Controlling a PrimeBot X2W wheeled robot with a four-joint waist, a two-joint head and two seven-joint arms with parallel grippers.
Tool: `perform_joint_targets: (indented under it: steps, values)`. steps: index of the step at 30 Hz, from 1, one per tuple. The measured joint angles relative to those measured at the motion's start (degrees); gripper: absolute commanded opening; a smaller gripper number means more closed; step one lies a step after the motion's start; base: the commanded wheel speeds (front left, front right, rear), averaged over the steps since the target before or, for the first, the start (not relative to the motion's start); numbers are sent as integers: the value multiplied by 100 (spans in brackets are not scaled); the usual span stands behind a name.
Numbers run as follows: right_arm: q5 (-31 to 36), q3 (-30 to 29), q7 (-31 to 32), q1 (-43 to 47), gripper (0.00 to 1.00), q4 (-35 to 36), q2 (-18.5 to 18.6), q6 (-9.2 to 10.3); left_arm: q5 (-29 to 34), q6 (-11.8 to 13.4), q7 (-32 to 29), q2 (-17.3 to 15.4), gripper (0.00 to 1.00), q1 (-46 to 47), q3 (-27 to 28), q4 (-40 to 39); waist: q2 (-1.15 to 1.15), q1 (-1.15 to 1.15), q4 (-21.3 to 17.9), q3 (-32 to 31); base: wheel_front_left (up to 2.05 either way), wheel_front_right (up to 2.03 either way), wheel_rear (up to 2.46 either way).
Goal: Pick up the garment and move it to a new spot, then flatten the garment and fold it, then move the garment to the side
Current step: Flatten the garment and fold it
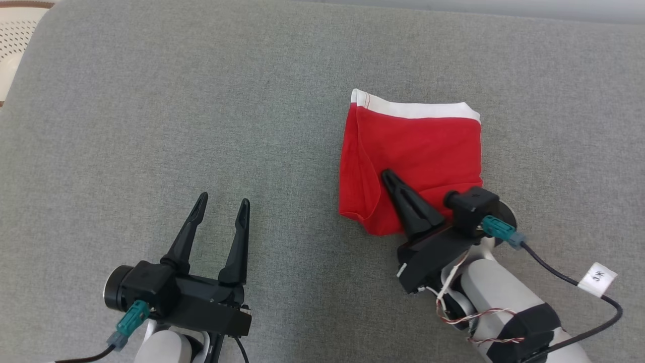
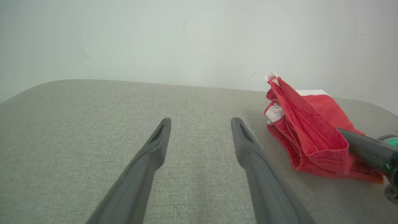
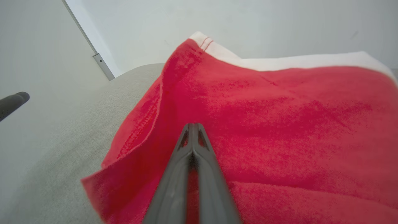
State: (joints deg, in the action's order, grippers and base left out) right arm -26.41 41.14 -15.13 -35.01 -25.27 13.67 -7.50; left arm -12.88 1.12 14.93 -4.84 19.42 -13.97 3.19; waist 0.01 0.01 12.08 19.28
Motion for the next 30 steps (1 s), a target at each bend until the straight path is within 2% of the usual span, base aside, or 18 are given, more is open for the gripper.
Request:
perform_joint_targets:
  steps: [17, 22, 30]
  values:
    - [-234, 822, 0, -325, 0, -334, -527, -1, 32, -9, 0, 46, 100, 8, 36, 29, 0, -1, 31, -50, 0, 0, 0]
    - [-162, 413, 0, -41, 0, -12, -491, -1, 33, -10, 0, 44, 100, -60, 81, 64, 0, -1, -46, -169, 0, 0, 0]
    - [318, -840, 0, 1104, 0, 1022, -286, -1, 51, 11, 0, -38, 100, -210, 171, 69, 0, -1, -306, -448, 0, 0, 0]
